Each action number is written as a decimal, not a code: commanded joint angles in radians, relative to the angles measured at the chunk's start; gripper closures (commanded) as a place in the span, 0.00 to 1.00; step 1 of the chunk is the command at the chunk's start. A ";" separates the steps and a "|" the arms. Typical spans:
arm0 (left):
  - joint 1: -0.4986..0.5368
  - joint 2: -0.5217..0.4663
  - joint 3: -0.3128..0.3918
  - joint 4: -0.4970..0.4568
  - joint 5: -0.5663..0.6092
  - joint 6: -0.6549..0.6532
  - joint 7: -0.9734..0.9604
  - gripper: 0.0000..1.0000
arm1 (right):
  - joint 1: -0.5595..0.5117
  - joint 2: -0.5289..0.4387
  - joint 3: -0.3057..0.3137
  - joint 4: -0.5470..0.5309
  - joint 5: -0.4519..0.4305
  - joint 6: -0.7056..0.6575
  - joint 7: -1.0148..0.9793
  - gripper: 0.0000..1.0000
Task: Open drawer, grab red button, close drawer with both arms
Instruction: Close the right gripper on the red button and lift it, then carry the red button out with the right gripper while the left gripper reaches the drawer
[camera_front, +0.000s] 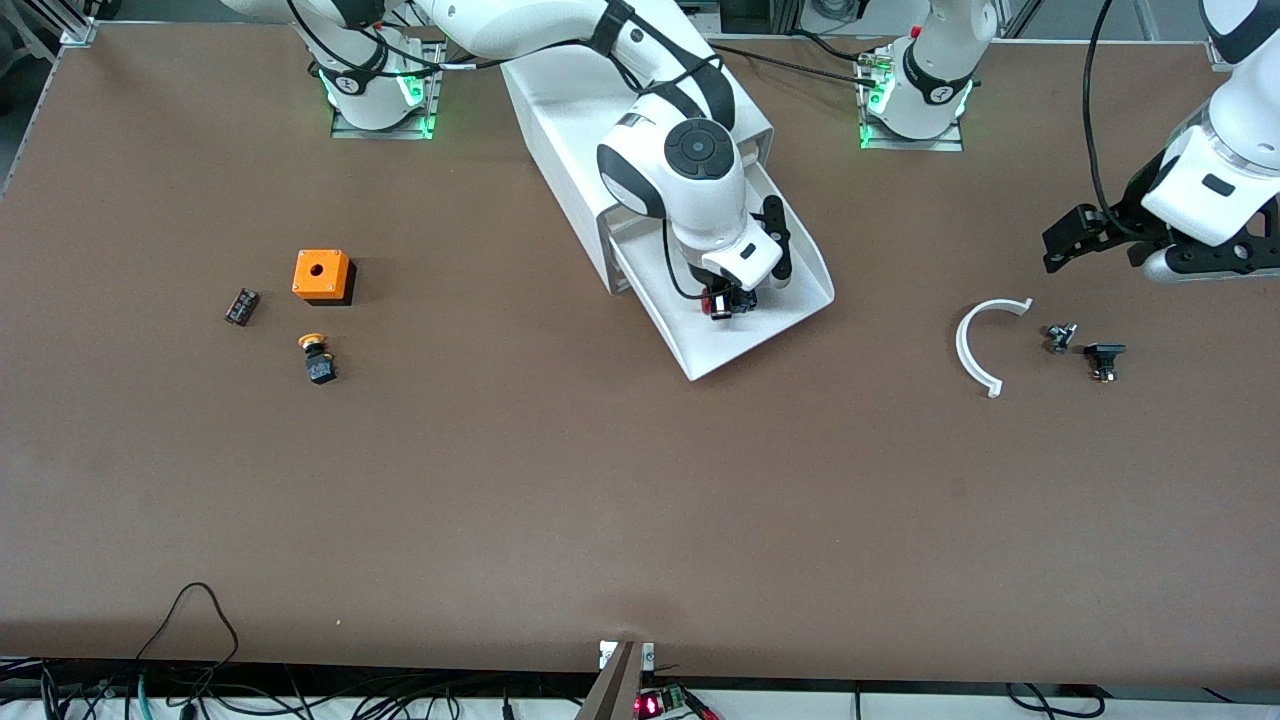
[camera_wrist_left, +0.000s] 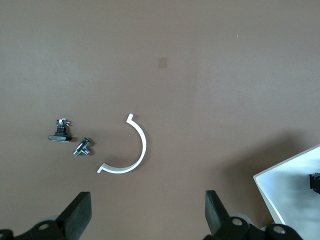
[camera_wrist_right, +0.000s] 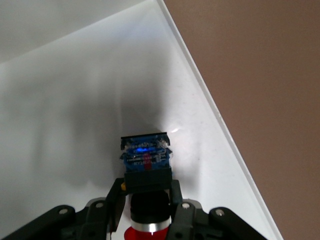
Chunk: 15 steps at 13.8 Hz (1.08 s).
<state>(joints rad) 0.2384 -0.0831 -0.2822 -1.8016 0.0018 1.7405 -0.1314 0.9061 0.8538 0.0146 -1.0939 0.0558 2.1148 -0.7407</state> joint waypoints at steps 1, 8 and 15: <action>-0.004 0.014 0.001 0.031 0.021 -0.015 0.004 0.00 | 0.007 -0.034 -0.008 0.028 0.004 -0.039 0.004 0.67; -0.005 0.046 0.005 -0.013 0.021 0.103 -0.013 0.00 | -0.116 -0.264 -0.012 -0.076 -0.007 -0.118 0.206 0.71; -0.158 0.216 -0.003 -0.306 -0.026 0.680 -0.325 0.00 | -0.320 -0.430 -0.013 -0.364 -0.007 -0.122 0.644 0.70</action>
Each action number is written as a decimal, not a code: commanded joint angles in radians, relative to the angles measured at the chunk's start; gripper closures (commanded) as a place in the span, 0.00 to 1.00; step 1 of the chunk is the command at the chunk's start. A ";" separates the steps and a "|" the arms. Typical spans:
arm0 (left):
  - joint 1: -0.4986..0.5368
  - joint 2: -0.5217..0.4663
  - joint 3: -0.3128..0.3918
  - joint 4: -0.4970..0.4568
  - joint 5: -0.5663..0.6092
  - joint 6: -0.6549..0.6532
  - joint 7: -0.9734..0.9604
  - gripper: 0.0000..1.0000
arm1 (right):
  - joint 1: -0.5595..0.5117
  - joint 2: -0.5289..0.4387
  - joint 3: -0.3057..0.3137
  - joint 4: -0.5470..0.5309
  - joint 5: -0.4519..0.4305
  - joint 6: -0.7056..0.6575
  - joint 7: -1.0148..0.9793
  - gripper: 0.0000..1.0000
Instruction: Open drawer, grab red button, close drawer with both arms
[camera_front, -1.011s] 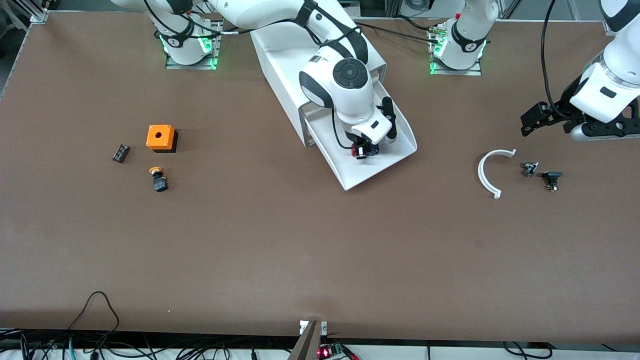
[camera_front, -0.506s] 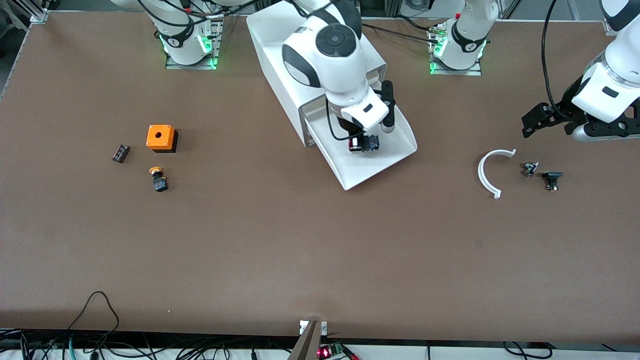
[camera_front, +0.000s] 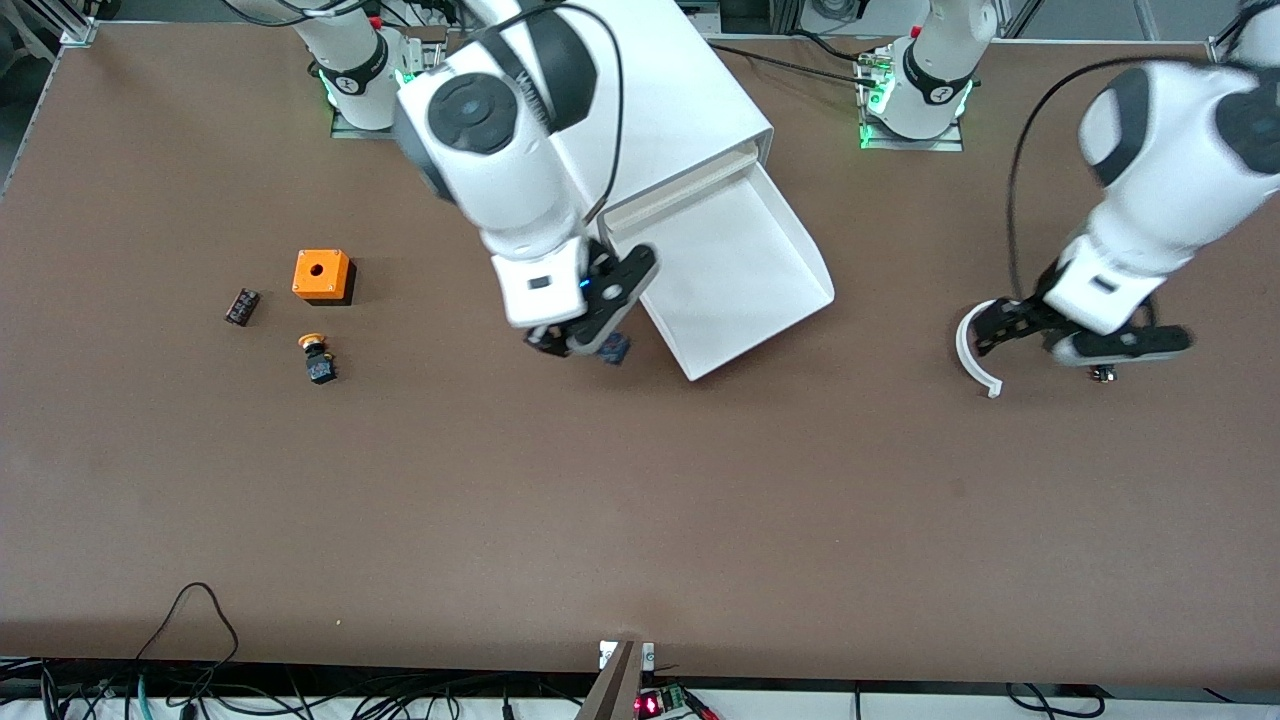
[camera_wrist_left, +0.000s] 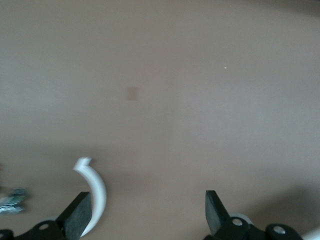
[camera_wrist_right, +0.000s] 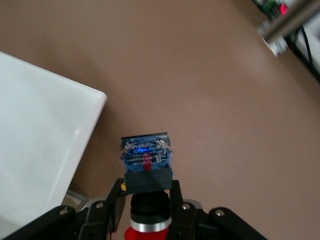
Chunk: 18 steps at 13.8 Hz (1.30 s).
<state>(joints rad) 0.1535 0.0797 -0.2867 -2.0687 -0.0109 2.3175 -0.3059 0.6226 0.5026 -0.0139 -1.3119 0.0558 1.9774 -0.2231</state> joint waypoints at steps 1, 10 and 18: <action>-0.115 0.102 0.003 -0.039 -0.014 0.144 -0.238 0.00 | -0.062 -0.090 0.015 -0.183 -0.008 0.015 0.183 0.70; -0.291 0.195 0.000 -0.112 -0.011 0.221 -0.547 0.00 | -0.256 -0.107 0.015 -0.438 -0.146 0.092 0.261 0.69; -0.296 0.085 -0.270 -0.180 -0.012 0.021 -0.533 0.00 | -0.348 -0.121 0.015 -0.746 -0.143 0.489 0.269 0.68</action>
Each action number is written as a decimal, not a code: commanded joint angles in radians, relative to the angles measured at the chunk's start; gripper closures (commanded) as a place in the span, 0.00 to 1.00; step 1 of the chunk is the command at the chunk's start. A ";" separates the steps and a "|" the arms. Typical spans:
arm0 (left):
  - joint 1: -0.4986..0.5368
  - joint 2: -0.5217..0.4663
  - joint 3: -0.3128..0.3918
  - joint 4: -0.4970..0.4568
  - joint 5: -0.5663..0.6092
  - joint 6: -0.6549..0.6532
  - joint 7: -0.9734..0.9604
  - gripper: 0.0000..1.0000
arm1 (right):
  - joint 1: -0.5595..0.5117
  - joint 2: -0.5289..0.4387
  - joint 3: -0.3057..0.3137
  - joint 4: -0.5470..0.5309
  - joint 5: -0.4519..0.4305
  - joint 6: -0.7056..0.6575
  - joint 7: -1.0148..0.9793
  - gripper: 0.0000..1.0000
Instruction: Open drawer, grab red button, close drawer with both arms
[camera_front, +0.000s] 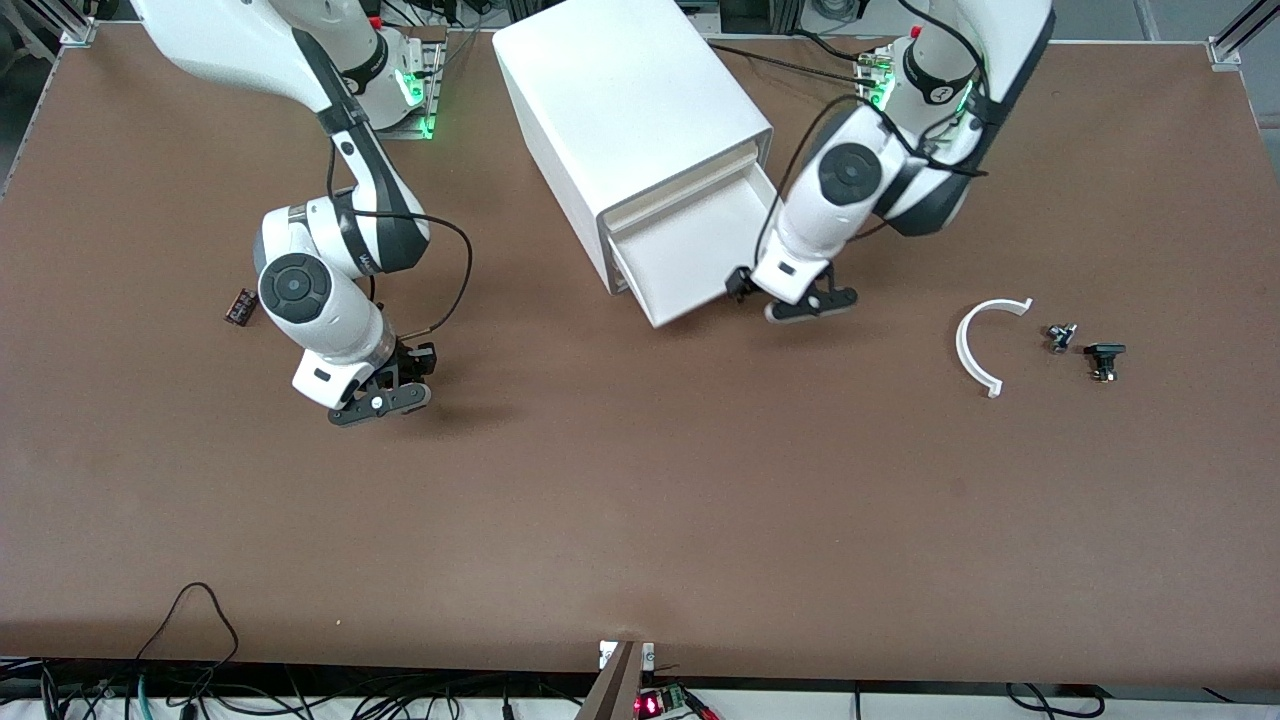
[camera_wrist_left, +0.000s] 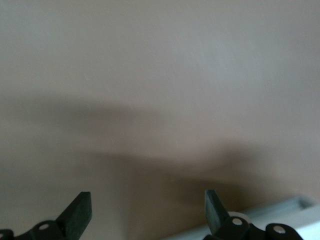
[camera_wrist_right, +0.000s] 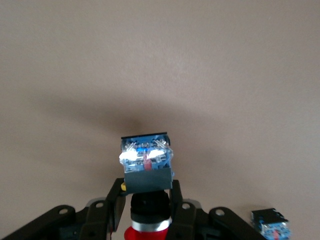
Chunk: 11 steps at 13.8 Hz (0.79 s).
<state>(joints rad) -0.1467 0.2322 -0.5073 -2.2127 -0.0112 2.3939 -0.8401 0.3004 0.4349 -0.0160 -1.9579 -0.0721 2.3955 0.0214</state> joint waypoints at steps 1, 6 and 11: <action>0.007 -0.080 -0.075 -0.036 -0.012 -0.083 0.001 0.00 | -0.047 -0.054 0.018 -0.143 -0.015 0.118 0.025 0.67; 0.009 -0.088 -0.155 -0.036 -0.012 -0.101 0.001 0.00 | -0.087 -0.041 0.018 -0.257 -0.009 0.284 0.044 0.00; 0.134 -0.123 -0.140 -0.003 0.004 -0.078 0.004 0.00 | -0.090 -0.140 0.079 -0.147 -0.011 0.055 0.184 0.00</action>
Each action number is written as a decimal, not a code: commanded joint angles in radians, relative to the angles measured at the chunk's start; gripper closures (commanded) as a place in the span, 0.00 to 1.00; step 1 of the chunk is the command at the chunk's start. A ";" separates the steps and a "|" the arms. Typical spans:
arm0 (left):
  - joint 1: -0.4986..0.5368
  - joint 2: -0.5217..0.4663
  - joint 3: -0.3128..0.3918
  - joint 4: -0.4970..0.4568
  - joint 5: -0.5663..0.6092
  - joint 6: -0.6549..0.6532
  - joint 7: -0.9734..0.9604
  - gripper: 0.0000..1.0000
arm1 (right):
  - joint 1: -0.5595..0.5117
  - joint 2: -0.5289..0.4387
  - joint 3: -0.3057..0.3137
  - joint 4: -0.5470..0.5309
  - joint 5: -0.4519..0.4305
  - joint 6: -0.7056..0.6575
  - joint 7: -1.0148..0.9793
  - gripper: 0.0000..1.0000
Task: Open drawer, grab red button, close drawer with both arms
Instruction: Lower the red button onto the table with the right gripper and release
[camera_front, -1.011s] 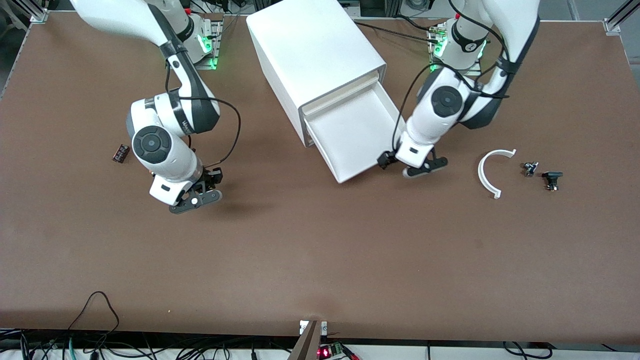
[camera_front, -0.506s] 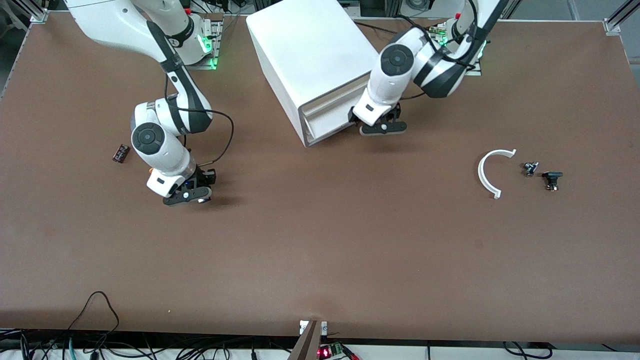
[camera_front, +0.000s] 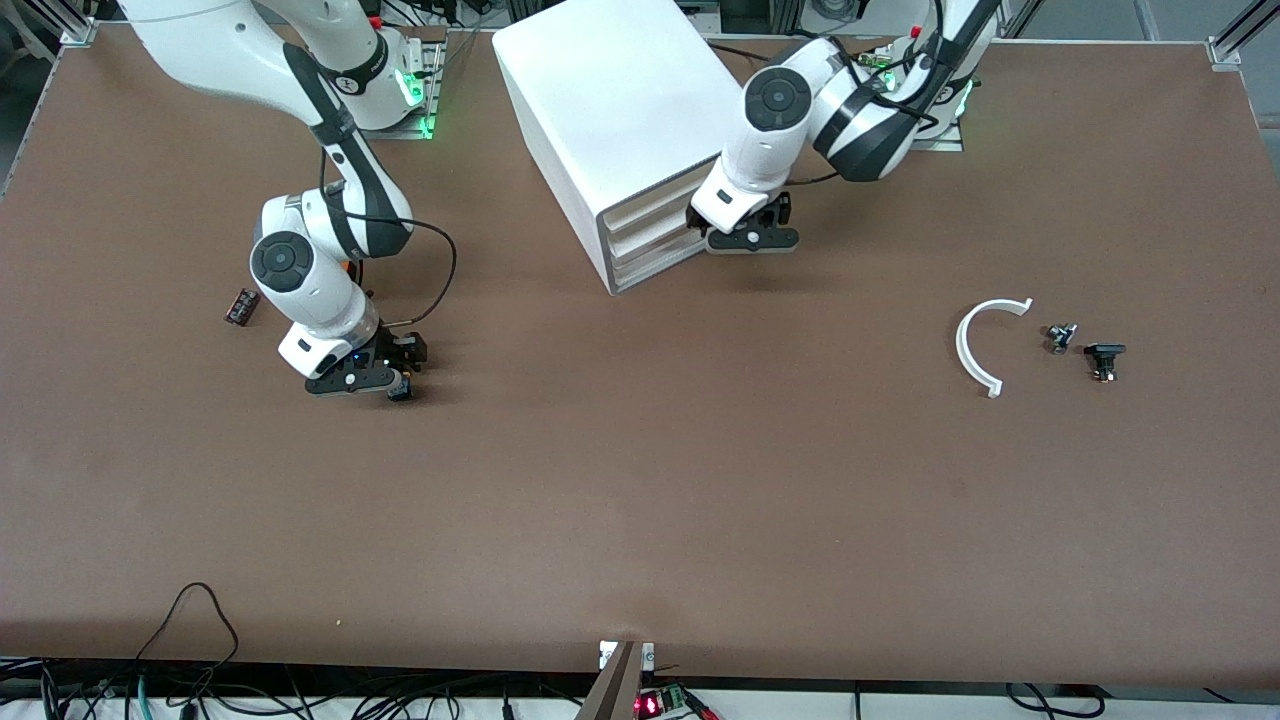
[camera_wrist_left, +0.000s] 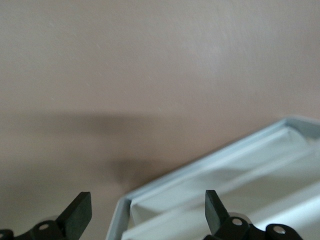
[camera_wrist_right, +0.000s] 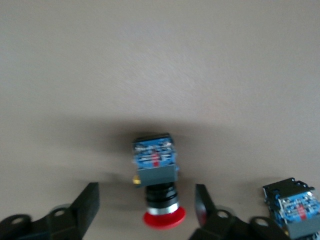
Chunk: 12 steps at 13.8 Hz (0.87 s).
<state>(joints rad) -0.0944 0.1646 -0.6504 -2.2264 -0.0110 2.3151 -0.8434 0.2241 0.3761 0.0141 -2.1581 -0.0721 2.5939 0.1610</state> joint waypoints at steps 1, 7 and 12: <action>0.132 -0.065 0.021 0.040 0.005 0.006 0.009 0.00 | -0.012 -0.086 0.052 0.117 -0.011 -0.228 0.060 0.00; 0.196 -0.241 0.248 0.163 0.003 -0.169 0.345 0.00 | -0.017 -0.082 0.053 0.548 0.072 -0.714 0.071 0.00; 0.194 -0.304 0.420 0.390 0.003 -0.552 0.633 0.00 | -0.014 -0.097 -0.029 0.726 0.066 -0.909 0.063 0.00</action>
<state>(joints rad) 0.1040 -0.1350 -0.2779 -1.9273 -0.0080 1.8918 -0.3156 0.2157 0.2630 0.0068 -1.5341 -0.0151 1.7827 0.2271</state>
